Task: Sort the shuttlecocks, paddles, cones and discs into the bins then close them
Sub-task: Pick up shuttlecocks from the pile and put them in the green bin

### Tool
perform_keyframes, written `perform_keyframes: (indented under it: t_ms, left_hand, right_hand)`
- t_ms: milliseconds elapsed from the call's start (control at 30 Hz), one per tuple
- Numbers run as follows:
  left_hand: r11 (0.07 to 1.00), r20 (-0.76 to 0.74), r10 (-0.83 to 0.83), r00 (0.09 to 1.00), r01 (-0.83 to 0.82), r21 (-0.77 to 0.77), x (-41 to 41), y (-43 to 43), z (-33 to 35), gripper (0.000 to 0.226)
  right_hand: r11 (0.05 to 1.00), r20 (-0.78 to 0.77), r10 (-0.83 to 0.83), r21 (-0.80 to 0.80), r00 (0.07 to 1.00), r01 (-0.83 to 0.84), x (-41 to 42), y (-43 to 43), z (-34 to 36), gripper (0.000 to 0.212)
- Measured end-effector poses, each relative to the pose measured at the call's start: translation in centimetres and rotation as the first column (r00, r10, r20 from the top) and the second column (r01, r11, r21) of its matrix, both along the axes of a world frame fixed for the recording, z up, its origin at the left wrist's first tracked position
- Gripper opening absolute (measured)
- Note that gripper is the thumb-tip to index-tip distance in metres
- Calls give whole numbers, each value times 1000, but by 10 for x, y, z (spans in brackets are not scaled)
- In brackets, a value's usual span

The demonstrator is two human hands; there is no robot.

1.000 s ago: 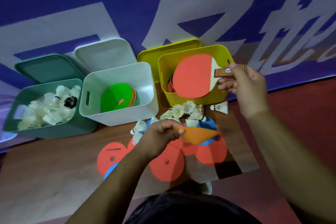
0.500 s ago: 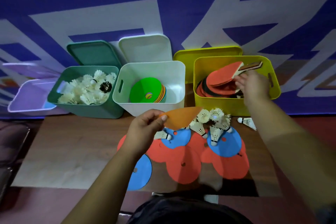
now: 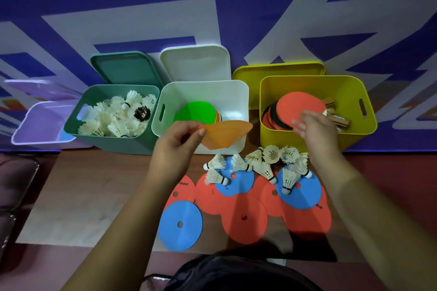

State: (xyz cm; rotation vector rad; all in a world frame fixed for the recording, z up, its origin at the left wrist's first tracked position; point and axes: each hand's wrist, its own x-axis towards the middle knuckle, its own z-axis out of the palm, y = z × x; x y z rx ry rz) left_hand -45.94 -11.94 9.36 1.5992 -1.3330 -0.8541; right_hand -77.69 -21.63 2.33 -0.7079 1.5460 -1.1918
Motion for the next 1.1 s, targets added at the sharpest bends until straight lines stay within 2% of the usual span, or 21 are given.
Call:
perform_keyframes:
  t_ms: [67,167,267,333,400,467,567,633,733,833,967,1100]
  left_hand:
    - [999,-1,23,1000,-23,-33,8,-9,7,9]
    - [993,9,63,998,-62,-103,18,-23,12,9]
    - [994,150,50,987,-36,-99,27,-38,3,15]
    - [999,346,8,938,-22,36,32,-47,-12,30]
    - [971,422,-16,907,-86,222,37,-52,-28,47]
    - [948,387,-11,922,-113,296,38,-47,-38,44]
    - [959,337,-22,941,-75,272,40,-32,-51,29]
    - [958,265,-28,964,-50,282,43,-19,-61,29]
    - [922,190,-70,979,-9,387,47,-1,-87,28]
    - [874,143,-195,970,106,475,47,15,-120,29]
    - [793,202,-381,902,208,572,39,29,-151,35]
    - [755,210,-447,869,240,611,36,27,-170,46]
  right_hand:
    - [999,-51,45,-13,998,-46,11,12,4,25]
    - [997,-115,78,-19,990,-81,30,32,8,26]
    - [994,-133,109,-4,985,-110,46,50,9,26]
    - [990,-151,144,23,978,-143,56,60,8,26]
    - [984,-161,180,45,971,-175,64,67,6,27]
    - [974,-168,225,59,960,-218,73,72,3,28]
    - [949,-182,314,89,932,-303,87,77,-6,29]
    - [926,-188,374,138,908,-352,98,78,-17,29]
    - [854,-223,502,283,836,-437,116,76,-39,26]
    - [779,-295,605,410,740,-474,128,74,-66,22]
    - [729,-451,685,447,573,-519,136,69,-84,40]
    - [635,-523,766,527,373,-565,142,57,-96,58]
